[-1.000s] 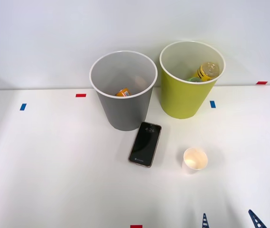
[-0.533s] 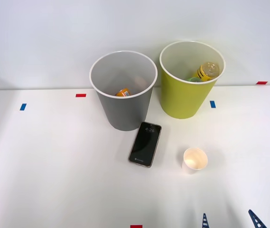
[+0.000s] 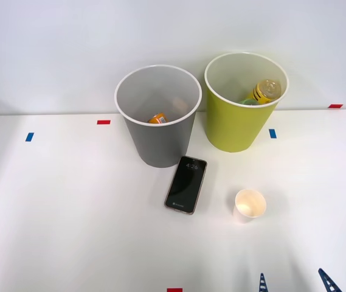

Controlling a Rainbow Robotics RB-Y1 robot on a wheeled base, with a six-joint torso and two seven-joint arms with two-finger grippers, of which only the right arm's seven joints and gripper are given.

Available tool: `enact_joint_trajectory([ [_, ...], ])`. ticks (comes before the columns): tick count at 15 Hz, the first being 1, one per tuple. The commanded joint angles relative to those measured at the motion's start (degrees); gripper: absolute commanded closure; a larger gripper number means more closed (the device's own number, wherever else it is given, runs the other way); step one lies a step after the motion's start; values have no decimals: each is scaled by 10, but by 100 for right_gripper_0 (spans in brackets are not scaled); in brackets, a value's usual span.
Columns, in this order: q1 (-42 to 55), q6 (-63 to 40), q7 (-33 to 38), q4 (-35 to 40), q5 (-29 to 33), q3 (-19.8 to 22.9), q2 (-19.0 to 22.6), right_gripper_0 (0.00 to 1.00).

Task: Put cans in the gray bin, plastic bottles in the light green bin

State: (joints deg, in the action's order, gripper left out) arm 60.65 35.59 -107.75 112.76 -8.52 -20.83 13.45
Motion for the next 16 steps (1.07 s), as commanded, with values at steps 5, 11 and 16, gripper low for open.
enact_joint_trajectory([
  [5,0,0,0,0,0,0,0,0],
  [11,0,0,0,0,0,0,0,0],
  [16,0,0,0,0,0,0,0,0],
])
